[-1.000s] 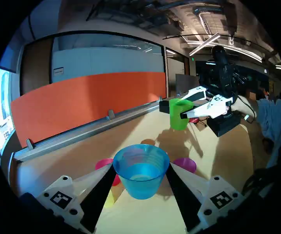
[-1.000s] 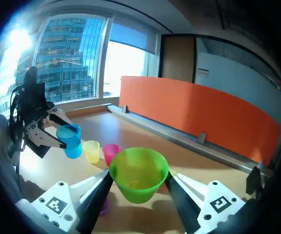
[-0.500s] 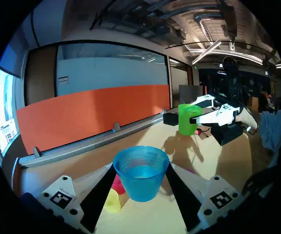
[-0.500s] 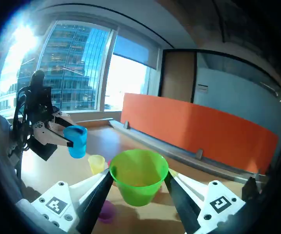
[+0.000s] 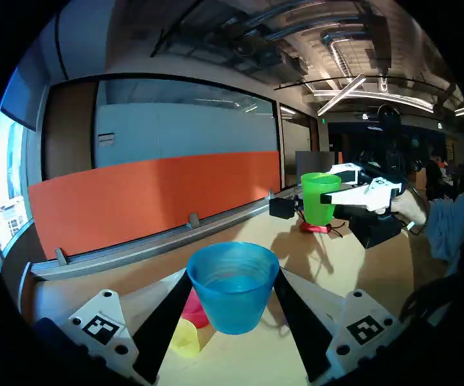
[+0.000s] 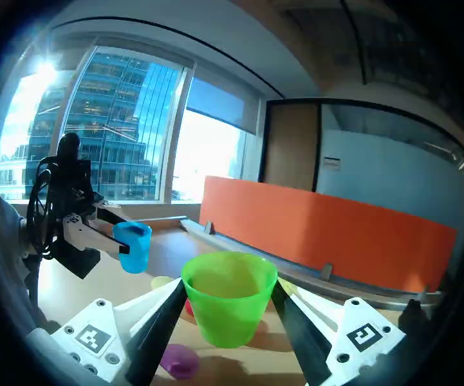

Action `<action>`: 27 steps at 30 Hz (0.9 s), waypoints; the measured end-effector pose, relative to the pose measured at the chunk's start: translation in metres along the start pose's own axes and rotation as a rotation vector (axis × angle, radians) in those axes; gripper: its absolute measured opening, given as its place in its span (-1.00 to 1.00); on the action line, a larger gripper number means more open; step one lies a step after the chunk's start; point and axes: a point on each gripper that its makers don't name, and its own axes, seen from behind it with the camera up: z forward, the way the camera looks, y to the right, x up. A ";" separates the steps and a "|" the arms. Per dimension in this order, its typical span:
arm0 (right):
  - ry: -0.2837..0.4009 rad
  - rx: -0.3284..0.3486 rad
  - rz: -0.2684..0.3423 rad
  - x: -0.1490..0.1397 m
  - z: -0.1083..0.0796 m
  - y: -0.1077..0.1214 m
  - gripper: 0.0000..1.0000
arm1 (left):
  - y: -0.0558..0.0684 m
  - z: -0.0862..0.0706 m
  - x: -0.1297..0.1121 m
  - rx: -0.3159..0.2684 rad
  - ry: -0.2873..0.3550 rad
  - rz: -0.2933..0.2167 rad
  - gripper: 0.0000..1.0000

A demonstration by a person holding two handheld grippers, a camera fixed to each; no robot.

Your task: Pour water

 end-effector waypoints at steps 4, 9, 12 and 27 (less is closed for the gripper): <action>0.012 -0.002 -0.001 0.002 -0.001 -0.002 0.84 | -0.001 -0.002 0.008 0.001 0.023 -0.004 0.74; 0.026 0.003 0.017 0.004 0.001 -0.004 0.84 | -0.001 -0.003 0.013 0.000 0.041 -0.005 0.74; 0.029 0.007 0.028 0.003 0.003 -0.004 0.84 | -0.002 -0.003 0.017 0.003 0.048 0.001 0.74; 0.044 0.053 0.055 0.002 0.016 -0.018 0.82 | -0.016 -0.010 0.038 0.042 0.099 0.068 0.74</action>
